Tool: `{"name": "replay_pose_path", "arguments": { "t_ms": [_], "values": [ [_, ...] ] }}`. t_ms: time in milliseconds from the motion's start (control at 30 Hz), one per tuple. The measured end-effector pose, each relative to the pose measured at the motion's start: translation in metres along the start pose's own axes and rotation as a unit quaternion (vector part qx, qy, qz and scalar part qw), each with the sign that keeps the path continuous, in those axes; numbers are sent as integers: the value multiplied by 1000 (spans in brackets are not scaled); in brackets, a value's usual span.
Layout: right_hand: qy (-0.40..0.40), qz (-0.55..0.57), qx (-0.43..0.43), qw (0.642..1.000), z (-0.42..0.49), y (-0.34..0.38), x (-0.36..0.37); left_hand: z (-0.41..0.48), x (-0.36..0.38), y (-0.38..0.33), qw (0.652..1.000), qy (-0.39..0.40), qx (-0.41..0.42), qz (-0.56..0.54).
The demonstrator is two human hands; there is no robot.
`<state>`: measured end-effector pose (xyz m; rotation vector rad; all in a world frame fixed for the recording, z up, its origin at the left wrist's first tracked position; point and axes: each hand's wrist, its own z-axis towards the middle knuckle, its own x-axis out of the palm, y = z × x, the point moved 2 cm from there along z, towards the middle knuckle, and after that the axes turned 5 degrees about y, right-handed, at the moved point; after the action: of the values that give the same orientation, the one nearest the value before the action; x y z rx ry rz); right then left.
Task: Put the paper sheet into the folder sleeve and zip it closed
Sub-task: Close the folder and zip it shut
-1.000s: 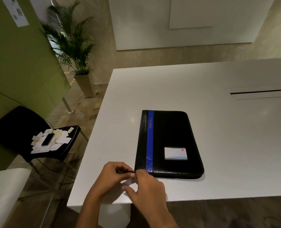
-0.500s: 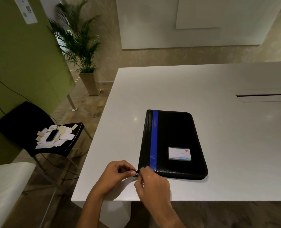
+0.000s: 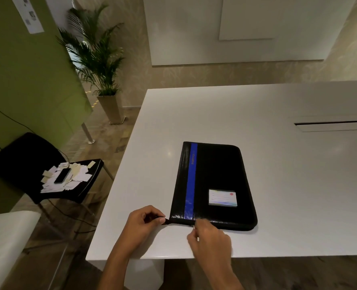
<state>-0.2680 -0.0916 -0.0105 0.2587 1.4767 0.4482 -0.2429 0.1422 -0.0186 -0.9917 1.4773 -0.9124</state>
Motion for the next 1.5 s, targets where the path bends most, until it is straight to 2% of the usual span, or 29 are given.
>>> {"name": "replay_pose_path", "arguments": {
  "t_ms": [200, 433, 533, 600, 667, 733, 800, 867, 933, 1067, 1267, 1500],
  "values": [
    [-88, 9, -3, 996, -10, -53, -22, -1, 0, -4, 999, -21, 9, 22],
    [-128, 9, 52, 990, -24, -111, -45, -1, 4, -7, 994, -62, 16, 91],
    [-137, 20, 49, 989, -25, -128, -56, -1, 5, -10, 986, -66, 50, 144],
    [-131, 42, 26, 990, -23, -133, -59, 0, 12, -22, 964, -67, 107, 235],
    [-122, 69, 26, 990, -21, -138, -60, 4, 34, -41, 922, -61, 177, 339],
    [-114, 90, 34, 989, -20, -144, -58, 14, 75, -62, 895, -15, 261, 361],
    [-122, 103, 32, 987, -20, -148, -56, 27, 129, -83, 853, 55, 333, 397],
    [-119, 110, 32, 986, -19, -153, -53, 38, 172, -97, 813, 124, 351, 448],
    [-102, 112, 38, 988, -16, -156, -53, 50, 193, -106, 795, 164, 357, 462],
    [-85, 89, 9, 992, -10, -159, -66, 64, 196, -104, 748, 145, 434, 481],
    [-87, 73, 57, 992, 2, -172, -71, 66, 204, -88, 731, 84, 507, 448],
    [-78, 66, 80, 992, 36, -184, -81, 62, 211, -104, 720, 75, 497, 478]
  ]
}}
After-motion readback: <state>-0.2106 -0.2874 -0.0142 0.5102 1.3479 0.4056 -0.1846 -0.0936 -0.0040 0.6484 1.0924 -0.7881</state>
